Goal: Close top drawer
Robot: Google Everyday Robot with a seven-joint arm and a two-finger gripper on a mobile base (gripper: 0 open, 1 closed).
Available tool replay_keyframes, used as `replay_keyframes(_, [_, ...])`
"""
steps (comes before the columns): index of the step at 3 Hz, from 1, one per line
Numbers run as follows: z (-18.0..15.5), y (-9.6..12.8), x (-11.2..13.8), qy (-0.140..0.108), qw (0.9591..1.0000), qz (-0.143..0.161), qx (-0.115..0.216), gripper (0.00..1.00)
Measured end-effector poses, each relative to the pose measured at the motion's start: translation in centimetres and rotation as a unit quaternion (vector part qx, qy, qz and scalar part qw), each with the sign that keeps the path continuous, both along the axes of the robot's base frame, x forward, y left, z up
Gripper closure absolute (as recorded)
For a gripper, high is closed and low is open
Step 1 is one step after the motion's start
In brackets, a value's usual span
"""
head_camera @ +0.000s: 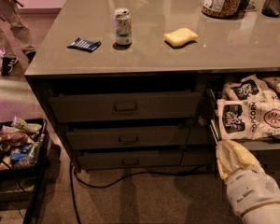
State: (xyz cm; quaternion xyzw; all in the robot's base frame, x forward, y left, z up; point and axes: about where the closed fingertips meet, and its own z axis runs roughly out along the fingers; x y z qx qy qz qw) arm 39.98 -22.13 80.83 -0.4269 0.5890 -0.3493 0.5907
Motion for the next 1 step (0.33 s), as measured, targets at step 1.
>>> replay_keyframes(1, [0.00,0.00,0.00,0.000,1.0000,0.000,0.000,0.81])
